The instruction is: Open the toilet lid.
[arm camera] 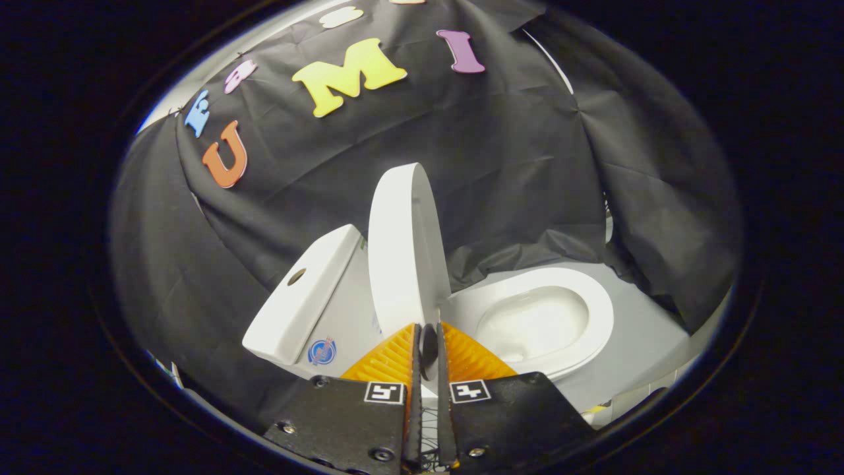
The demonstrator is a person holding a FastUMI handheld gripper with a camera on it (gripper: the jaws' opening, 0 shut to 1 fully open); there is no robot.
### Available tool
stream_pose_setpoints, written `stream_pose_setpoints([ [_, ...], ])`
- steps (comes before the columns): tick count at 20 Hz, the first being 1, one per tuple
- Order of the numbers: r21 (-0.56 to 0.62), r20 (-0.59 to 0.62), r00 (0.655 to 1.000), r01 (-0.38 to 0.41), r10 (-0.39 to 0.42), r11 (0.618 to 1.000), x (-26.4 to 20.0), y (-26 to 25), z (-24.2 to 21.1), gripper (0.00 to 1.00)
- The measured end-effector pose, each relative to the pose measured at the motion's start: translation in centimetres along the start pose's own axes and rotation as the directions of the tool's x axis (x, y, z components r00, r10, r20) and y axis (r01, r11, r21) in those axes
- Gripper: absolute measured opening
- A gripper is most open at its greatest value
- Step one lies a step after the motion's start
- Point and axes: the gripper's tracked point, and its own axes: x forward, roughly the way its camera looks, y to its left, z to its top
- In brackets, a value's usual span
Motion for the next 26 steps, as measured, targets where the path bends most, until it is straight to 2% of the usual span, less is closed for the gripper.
stream_pose_setpoints([
  [7, -0.098, 0.0, 1.0, -0.007, 0.007, 0.995, 0.3, 5.2, -0.9, 0.16],
  [17, -0.191, -0.011, 1.0, -0.015, 0.013, 0.981, 1.4, 9.9, -2.7, 0.16],
  [26, -0.292, 0.009, 0.999, 0.037, -0.036, 0.956, 2.0, 12.3, -4.0, 0.17],
])
